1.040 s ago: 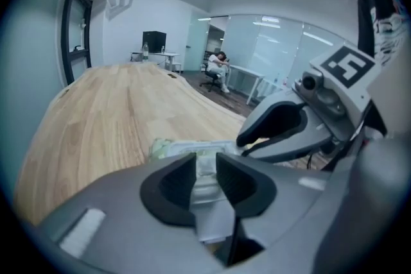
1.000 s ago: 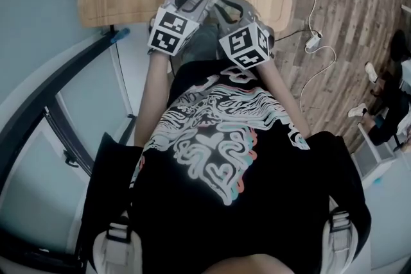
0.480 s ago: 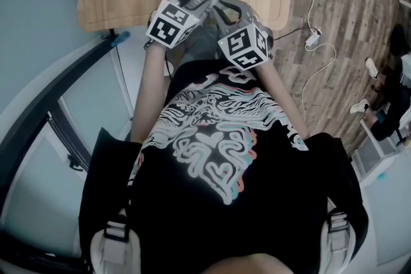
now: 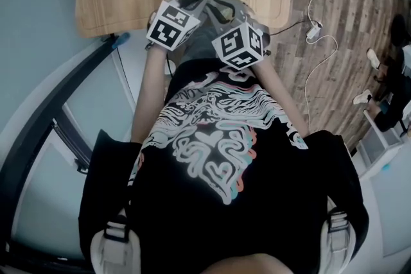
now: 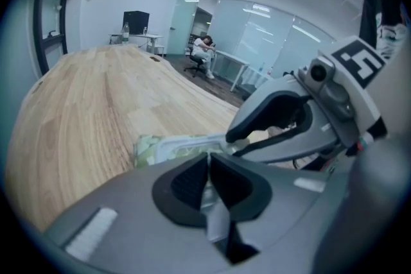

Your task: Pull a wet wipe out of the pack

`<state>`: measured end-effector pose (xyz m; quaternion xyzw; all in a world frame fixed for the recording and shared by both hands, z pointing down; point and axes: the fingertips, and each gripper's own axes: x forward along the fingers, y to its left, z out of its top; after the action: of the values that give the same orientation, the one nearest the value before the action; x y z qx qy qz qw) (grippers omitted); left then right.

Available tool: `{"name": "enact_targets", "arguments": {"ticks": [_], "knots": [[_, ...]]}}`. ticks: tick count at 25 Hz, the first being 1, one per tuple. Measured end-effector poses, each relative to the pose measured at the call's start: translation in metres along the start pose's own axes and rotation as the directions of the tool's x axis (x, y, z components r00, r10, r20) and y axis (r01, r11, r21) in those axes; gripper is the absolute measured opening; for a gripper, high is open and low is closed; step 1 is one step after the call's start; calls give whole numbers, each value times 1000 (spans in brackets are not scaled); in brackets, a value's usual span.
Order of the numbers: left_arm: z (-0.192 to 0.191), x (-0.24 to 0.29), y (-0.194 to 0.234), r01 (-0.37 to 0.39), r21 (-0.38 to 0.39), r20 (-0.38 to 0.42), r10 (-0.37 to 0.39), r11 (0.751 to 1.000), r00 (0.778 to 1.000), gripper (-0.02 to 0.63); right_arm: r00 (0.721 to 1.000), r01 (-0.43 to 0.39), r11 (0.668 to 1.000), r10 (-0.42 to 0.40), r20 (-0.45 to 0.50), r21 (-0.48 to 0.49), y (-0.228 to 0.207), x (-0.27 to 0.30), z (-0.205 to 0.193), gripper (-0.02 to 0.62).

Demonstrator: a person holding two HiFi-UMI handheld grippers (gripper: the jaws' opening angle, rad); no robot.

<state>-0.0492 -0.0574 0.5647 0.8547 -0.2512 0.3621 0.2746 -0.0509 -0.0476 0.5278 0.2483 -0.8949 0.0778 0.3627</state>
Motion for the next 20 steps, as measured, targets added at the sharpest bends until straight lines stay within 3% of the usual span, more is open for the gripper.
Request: {"name": "enact_targets", "arguments": {"ticks": [4, 9, 20], "knots": [[0, -4, 3, 47, -79, 16, -46, 996, 999, 2, 1000, -2, 1000, 1, -21, -22, 0, 6, -1, 69], [1, -10, 8, 44, -129, 21, -42, 991, 999, 2, 999, -15, 997, 12, -37, -70, 1, 10, 0, 69], [7, -16, 7, 52, -150, 43, -46, 987, 998, -2, 996, -52, 991, 43, -74, -125, 5, 14, 1, 71]]}}
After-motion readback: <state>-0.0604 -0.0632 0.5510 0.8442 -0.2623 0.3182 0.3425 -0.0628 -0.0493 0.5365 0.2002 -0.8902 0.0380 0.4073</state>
